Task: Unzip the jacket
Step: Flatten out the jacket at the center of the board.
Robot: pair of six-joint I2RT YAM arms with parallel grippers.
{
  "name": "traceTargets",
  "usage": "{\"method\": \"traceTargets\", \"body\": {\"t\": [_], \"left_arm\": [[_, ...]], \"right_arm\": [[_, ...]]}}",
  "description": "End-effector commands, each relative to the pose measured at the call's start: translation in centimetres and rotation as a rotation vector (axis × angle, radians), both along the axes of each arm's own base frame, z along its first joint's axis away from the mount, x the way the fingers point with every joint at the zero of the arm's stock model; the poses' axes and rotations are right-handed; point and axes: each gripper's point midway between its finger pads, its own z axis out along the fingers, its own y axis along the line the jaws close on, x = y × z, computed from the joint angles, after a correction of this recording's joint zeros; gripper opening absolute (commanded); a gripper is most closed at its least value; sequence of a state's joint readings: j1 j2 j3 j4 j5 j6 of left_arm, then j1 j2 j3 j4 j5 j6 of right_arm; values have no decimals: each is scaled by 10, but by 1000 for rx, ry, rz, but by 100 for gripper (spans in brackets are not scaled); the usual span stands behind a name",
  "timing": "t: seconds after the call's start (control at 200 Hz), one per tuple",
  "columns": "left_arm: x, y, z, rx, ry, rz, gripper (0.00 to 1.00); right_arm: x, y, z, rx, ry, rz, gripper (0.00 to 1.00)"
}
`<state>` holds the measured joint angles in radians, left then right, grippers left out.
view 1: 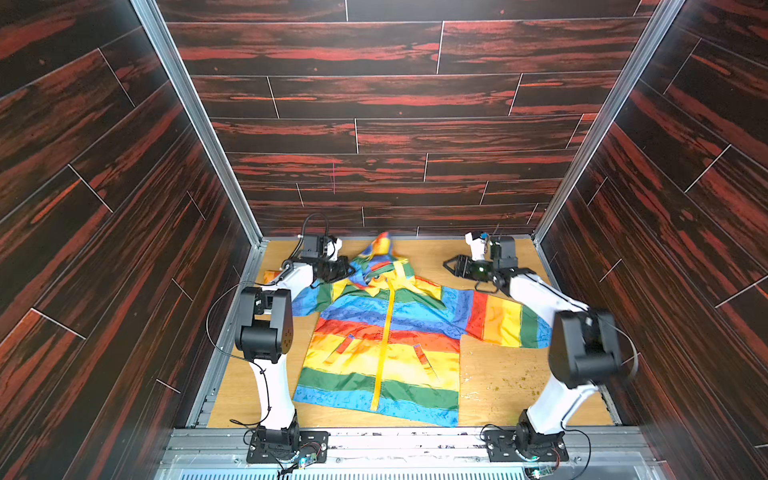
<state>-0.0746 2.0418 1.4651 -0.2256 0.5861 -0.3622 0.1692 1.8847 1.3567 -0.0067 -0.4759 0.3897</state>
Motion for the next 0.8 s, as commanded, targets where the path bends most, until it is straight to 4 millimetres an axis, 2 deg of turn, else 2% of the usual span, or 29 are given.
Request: {"method": "traceTargets", "body": {"t": [0.0,0.06,0.11,0.165,0.235,0.306,0.381,0.481,0.546,0.616,0.691,0.726,0.761,0.791], "left_arm": [[4,2,-10,135,10,71,2],[9,13,-27,180,51,136,10],[15,15,-34,187,57,155,28],[23,21,-37,210,47,187,39],[30,38,-38,290,45,261,54],[32,59,-33,394,38,329,62],[26,88,-26,516,31,430,69],[3,127,-19,653,54,583,74],[-13,140,-20,655,73,628,75],[-23,142,-23,606,76,644,78],[-26,129,-22,521,67,594,78],[-26,119,-20,472,49,558,78],[-23,101,-16,392,12,487,78],[-20,89,-7,338,-39,437,78]], "right_arm": [[26,32,-18,129,110,66,68],[35,48,-26,130,127,80,69],[38,61,-33,118,140,82,69],[39,74,-38,103,153,98,69],[38,89,-46,62,177,115,68],[37,99,-54,8,189,129,68],[37,100,-64,-68,208,133,66],[31,93,-76,-142,233,121,60],[24,91,-78,-163,237,119,57],[15,88,-82,-204,239,116,53],[2,90,-81,-239,216,130,49],[-3,91,-78,-245,192,134,48],[-9,93,-72,-232,163,139,47],[-14,95,-66,-208,140,149,46]]}}
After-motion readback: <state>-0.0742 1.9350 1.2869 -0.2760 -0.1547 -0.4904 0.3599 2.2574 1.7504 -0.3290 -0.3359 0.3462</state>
